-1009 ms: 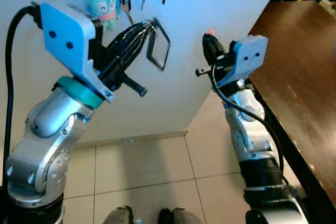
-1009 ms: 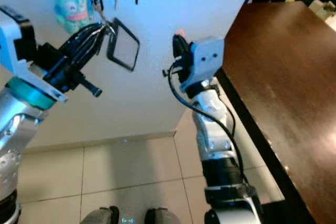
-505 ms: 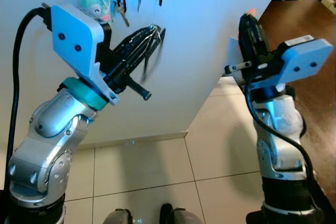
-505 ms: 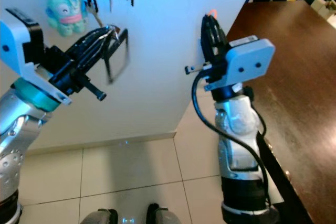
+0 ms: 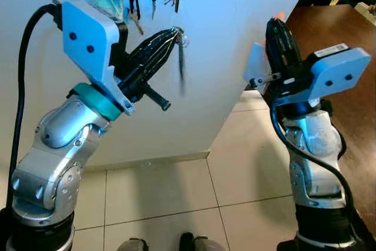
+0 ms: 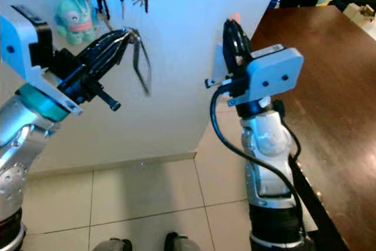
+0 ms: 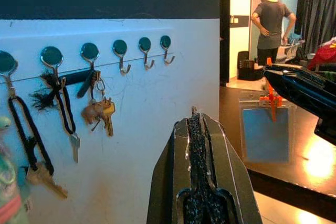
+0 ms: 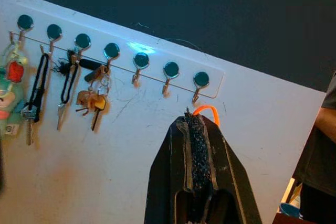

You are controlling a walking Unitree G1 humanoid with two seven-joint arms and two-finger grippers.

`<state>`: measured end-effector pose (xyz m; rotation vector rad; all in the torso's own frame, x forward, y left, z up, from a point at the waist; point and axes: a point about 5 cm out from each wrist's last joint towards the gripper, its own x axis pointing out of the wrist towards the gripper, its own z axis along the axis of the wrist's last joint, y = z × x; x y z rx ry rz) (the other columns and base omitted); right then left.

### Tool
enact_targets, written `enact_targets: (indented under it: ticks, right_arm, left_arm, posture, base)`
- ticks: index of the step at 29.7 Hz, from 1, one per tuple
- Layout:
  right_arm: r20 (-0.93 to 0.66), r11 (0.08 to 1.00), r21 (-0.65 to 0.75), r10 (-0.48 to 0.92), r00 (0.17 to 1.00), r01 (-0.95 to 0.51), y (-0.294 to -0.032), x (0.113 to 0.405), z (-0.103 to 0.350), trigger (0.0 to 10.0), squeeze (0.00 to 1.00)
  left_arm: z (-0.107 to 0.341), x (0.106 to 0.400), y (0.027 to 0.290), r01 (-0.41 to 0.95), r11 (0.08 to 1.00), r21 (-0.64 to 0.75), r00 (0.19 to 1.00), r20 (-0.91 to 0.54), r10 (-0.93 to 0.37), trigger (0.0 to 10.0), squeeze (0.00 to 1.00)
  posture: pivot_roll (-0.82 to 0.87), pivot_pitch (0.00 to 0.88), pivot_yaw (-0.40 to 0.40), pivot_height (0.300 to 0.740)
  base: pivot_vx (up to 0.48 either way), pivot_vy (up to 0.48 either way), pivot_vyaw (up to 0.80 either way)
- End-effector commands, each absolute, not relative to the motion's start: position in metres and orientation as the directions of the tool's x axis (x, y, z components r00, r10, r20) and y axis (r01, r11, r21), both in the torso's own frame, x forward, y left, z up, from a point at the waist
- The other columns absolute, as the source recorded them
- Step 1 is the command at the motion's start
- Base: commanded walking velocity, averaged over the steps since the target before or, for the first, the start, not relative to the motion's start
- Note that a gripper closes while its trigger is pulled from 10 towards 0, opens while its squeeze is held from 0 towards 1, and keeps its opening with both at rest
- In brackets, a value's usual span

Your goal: Hang keys on a hook

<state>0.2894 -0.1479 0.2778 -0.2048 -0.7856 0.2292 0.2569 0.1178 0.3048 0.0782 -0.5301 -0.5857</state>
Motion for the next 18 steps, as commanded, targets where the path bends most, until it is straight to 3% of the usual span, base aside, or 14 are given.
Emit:
enact_targets:
  ticks: [1,8,12,15,18]
  right_arm:
    - [0.671,0.956,-0.266,0.278,0.688,-0.127,-0.147,0.288,0.278,10.0,0.00]
    - [0.679,0.954,-0.274,0.284,0.677,-0.125,-0.147,0.285,0.280,10.0,0.00]
    - [0.710,0.918,-0.387,0.357,0.607,-0.087,-0.138,0.275,0.286,10.0,0.00]
    - [0.713,0.918,-0.389,0.355,0.605,-0.080,-0.137,0.274,0.285,10.0,0.00]
    - [0.707,0.921,-0.382,0.345,0.617,-0.078,-0.137,0.276,0.282,10.0,0.00]
  left_arm:
    - [0.306,0.256,0.116,0.508,0.830,0.229,0.695,0.460,-0.552,10.0,0.00]
    - [0.306,0.257,0.116,0.512,0.829,0.227,0.694,0.460,-0.554,10.0,0.00]
    - [0.307,0.257,0.116,0.517,0.825,0.226,0.689,0.463,-0.558,10.0,0.00]
    - [0.307,0.257,0.116,0.521,0.823,0.226,0.686,0.463,-0.561,10.0,0.00]
    - [0.308,0.255,0.115,0.542,0.809,0.229,0.669,0.464,-0.580,10.0,0.00]
  posture:
    - [0.10,0.080,0.001,0.740]
    - [0.09,0.079,0.002,0.740]
    - [0.09,0.076,0.003,0.740]
    - [0.10,0.076,0.002,0.740]
    - [0.10,0.078,0.001,0.740]
  base:
    - [0.412,0.000,0.00]
    - [0.409,0.000,0.00]
    - [0.409,0.000,0.00]
    - [0.355,0.000,0.00]
    - [0.000,0.000,0.00]
